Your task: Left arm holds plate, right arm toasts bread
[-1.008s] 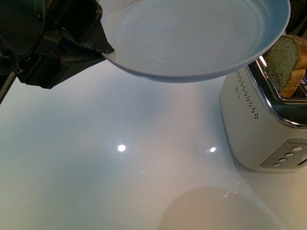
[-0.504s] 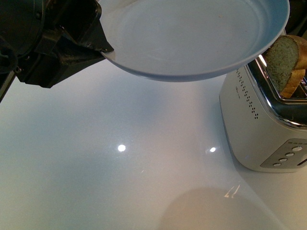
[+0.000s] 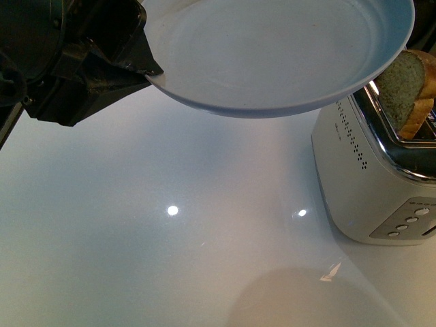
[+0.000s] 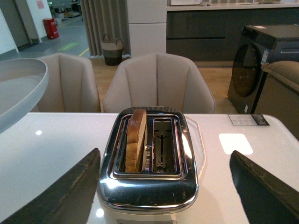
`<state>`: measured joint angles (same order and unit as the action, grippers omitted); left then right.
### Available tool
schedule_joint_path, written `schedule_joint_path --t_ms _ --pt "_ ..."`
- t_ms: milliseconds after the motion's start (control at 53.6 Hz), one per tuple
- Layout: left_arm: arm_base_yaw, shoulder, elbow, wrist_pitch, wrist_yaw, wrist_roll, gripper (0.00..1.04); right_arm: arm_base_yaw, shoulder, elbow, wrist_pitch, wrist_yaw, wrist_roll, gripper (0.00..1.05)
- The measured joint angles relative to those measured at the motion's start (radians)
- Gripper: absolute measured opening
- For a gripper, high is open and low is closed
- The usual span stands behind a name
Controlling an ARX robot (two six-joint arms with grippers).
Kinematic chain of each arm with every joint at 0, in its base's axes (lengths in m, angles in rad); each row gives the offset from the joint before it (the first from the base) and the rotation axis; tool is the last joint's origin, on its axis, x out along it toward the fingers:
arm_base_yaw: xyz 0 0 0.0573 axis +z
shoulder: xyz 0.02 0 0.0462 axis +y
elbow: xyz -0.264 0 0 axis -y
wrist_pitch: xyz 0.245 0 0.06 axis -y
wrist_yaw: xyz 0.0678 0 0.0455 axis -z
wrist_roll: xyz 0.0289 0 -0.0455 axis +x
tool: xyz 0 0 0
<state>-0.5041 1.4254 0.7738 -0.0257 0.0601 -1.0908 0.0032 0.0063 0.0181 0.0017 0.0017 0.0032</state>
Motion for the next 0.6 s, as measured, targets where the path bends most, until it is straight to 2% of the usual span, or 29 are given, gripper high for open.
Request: schedule_joint_path --t_ms 392,467,597 --pt "0.000 0.000 0.000 0.000 0.000 0.000 0.03 0.000 0.000 0.000 0.000 0.000 0.000 0.96" --pt "-0.008 0.000 -0.023 0.109 -0.101 -0.047 0.03 0.000 0.000 0.000 0.000 0.000 0.000 0.96" --pt "0.011 -0.017 -0.025 0.151 -0.119 -0.084 0.03 0.000 0.000 0.000 0.000 0.000 0.000 0.96"
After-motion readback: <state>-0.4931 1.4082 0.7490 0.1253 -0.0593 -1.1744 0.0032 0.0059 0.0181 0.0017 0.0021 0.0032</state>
